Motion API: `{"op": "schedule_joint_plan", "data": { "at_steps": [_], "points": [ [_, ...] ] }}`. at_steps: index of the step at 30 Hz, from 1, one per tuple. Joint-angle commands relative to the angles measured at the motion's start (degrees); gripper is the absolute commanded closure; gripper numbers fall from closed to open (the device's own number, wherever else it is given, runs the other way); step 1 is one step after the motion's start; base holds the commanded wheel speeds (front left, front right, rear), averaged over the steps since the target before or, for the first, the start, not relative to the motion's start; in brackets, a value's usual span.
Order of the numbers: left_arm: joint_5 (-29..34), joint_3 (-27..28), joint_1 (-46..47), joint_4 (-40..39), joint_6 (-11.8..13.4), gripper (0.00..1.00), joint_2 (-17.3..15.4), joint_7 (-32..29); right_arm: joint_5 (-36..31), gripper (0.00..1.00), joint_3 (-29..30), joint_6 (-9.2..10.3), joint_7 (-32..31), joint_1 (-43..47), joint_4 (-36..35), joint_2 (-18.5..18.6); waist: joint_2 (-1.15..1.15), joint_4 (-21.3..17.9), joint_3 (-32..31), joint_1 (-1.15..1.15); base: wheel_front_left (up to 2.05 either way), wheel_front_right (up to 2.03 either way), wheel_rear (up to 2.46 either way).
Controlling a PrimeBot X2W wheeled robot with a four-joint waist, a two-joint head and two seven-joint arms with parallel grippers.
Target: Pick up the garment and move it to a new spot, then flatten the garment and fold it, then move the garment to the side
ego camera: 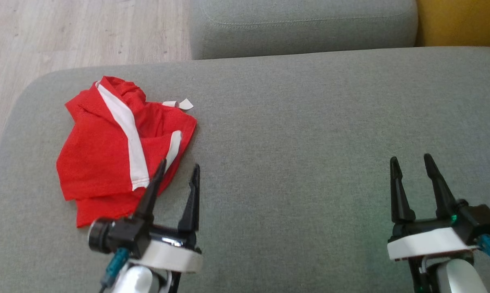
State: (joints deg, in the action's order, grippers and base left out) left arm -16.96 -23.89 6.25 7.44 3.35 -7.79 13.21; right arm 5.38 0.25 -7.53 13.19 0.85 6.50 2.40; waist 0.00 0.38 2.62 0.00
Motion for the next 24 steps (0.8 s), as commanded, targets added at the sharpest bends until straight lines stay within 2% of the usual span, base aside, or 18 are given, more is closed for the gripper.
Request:
{"op": "schedule_joint_plan", "data": {
  "at_steps": [1,7,17,24],
  "points": [
    [1.74,2.35,1.04,-1.08,-0.76,0.00,0.46,1.03,0.79,0.00,-1.16,0.04,1.04,-1.13,-1.68,0.46,0.00,-0.09,-0.04,0.00,0.00,0.00,0.00],
    [5.29,4.03,0.29,1.20,-3.23,0.00,2.08,1.79,2.92,0.00,-1.25,0.04,1.81,-0.79,-0.20,0.48,0.00,-0.31,-0.14,0.00,0.00,0.00,0.00],
    [6.63,7.36,-0.24,1.74,-5.58,0.00,3.85,1.79,3.83,0.00,-1.69,0.04,1.81,-1.24,1.12,0.48,0.00,-0.16,-0.36,0.00,0.00,0.00,0.00],
    [7.25,9.11,-0.66,2.45,-6.32,0.00,4.49,1.79,4.55,0.00,-3.41,0.04,1.81,-1.11,1.30,0.48,0.00,1.81,-0.79,0.00,0.00,0.00,0.00]
  ]
}}
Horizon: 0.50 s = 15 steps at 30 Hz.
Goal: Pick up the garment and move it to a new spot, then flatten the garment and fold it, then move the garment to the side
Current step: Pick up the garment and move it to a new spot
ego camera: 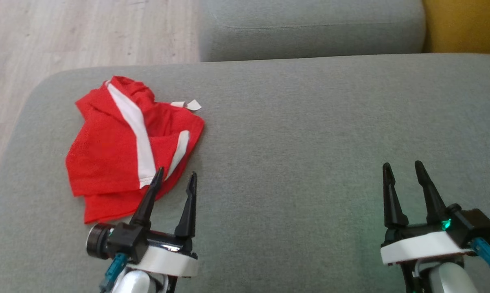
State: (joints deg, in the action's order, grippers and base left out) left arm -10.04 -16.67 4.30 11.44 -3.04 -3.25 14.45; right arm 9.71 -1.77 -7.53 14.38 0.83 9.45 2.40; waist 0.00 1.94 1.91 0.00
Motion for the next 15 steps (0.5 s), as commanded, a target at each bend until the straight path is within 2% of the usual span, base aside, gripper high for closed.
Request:
{"op": "schedule_joint_plan", "data": {
  "at_steps": [1,15],
  "points": [
    [0.42,2.12,1.21,-1.41,0.03,0.00,-0.01,0.55,0.41,0.00,-1.72,0.04,0.62,-1.05,-1.62,0.48,0.00,0.62,-0.16,0.00,0.00,0.00,0.00],
    [1.76,4.86,-0.27,-0.54,0.36,0.00,0.28,0.55,1.33,0.00,-6.52,0.04,0.62,0.37,-1.80,0.48,0.00,9.58,-2.01,0.00,0.00,0.00,0.00]
  ]
}}
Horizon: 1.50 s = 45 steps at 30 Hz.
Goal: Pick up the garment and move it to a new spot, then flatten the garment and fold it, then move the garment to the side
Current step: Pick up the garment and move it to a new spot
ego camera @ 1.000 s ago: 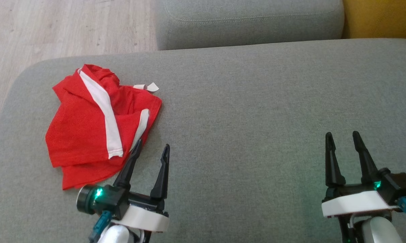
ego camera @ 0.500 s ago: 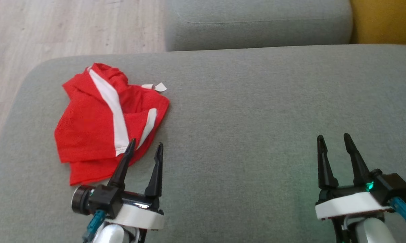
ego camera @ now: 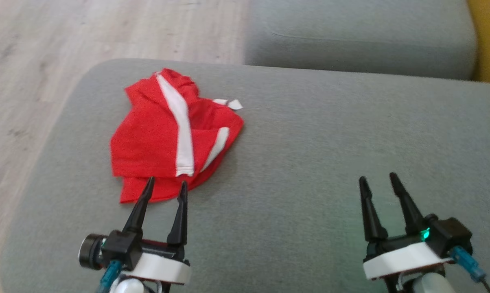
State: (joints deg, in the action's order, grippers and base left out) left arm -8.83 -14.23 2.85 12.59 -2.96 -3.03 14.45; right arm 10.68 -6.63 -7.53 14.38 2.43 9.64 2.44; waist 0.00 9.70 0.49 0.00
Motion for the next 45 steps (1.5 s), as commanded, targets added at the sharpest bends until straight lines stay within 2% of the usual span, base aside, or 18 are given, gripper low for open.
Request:
{"op": "schedule_joint_plan", "data": {
  "at_steps": [1,13,21,26,31,37,40,45],
  "points": [
    [0.60,2.53,1.01,-1.69,0.38,0.00,0.07,0.55,0.31,0.00,-1.98,0.04,0.62,-1.15,-1.99,0.43,0.00,2.54,-0.73,0.00,0.00,0.00,0.00],
    [0.92,3.06,-0.30,-1.42,0.53,0.00,0.13,0.55,0.20,0.00,-4.02,0.04,0.62,-0.38,-1.92,0.43,0.00,9.73,-1.76,0.00,0.00,0.00,0.00],
    [0.98,3.18,-0.47,-1.46,0.41,0.00,0.14,0.55,0.09,0.00,-4.61,0.04,0.62,-0.57,-1.84,0.43,0.00,11.34,-1.35,0.00,0.00,0.00,0.00],
    [1.82,3.43,1.11,-0.96,-0.42,0.00,-0.17,0.55,-0.43,0.00,-4.89,0.04,0.62,-1.90,-2.21,0.43,0.00,9.75,0.81,0.00,0.00,0.00,0.00],
    [3.29,2.71,6.19,1.13,-2.05,0.00,-2.34,0.55,-1.29,0.00,-3.96,0.04,0.62,-3.45,-2.77,0.43,0.00,6.98,4.94,0.00,0.00,0.00,0.00],
    [2.48,-0.34,18.54,8.23,-4.02,0.00,-5.31,-3.24,-2.33,0.00,-3.22,0.04,0.62,-5.93,-3.16,0.43,0.00,3.38,10.57,0.00,0.00,0.00,0.00],
    [1.32,-1.84,24.46,12.70,-4.33,0.00,-6.61,-7.00,-2.49,0.00,-3.19,0.04,0.62,-7.04,-3.26,0.43,0.00,1.54,13.03,0.00,0.00,0.00,0.00],
    [-0.68,-2.35,31.26,19.58,-4.46,0.00,-8.37,-8.73,-1.73,0.00,-2.82,0.04,0.62,-8.43,-3.34,0.43,0.00,-1.74,16.26,0.00,0.00,0.00,0.00]
  ]
}}
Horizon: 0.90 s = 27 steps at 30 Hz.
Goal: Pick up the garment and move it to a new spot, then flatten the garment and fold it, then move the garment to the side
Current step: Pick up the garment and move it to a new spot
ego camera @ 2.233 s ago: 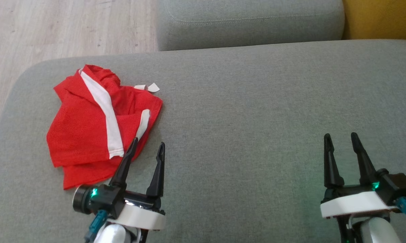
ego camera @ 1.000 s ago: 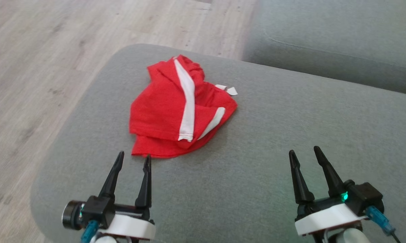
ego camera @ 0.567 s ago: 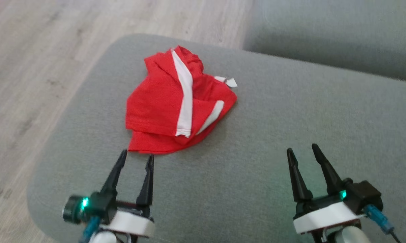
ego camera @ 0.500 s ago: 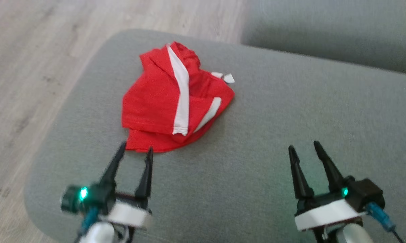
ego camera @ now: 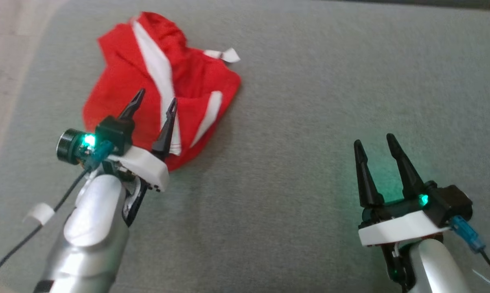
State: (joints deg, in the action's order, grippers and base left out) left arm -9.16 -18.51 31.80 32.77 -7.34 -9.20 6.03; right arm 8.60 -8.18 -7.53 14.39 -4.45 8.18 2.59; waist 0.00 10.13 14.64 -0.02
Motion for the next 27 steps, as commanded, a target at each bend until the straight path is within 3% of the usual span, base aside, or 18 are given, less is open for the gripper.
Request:
{"op": "schedule_joint_plan", "data": {
  "at_steps": [1,8,9,10,19,27],
  "points": [
    [-0.60,2.18,3.10,0.59,-0.07,0.00,-2.38,-0.44,0.35,0.00,-1.35,0.04,0.61,-1.65,-1.90,0.29,0.00,-2.56,2.46,0.02,0.00,0.00,0.00],
    [-2.33,3.47,6.96,8.04,0.44,0.00,-2.76,-0.68,0.30,0.00,-1.24,0.04,0.61,-2.23,-1.94,0.29,0.00,-4.19,3.61,0.02,0.00,0.00,0.00],
    [-2.54,3.70,7.35,8.78,0.66,0.58,-2.76,-0.46,0.31,0.00,-1.19,0.04,0.61,-2.28,-1.93,0.29,0.00,-4.28,3.61,0.02,0.00,0.00,0.00],
    [-2.59,3.73,7.71,9.35,0.73,1.00,-2.82,-0.12,0.34,0.00,-1.12,0.04,0.61,-2.30,-1.90,0.29,0.00,-4.33,3.55,0.02,0.00,0.00,0.00],
    [-4.85,3.35,8.64,7.50,0.26,1.00,-1.91,6.09,1.01,0.00,-0.18,0.04,0.61,-1.63,-0.67,0.29,0.00,-3.89,0.66,0.02,0.00,0.00,0.00],
    [-10.80,-0.72,7.46,-8.20,-0.11,1.00,-0.36,7.96,2.67,0.00,-0.80,0.04,0.61,-1.25,-0.39,0.29,0.00,-6.12,-3.41,0.02,0.00,0.00,0.00]
  ]
}}
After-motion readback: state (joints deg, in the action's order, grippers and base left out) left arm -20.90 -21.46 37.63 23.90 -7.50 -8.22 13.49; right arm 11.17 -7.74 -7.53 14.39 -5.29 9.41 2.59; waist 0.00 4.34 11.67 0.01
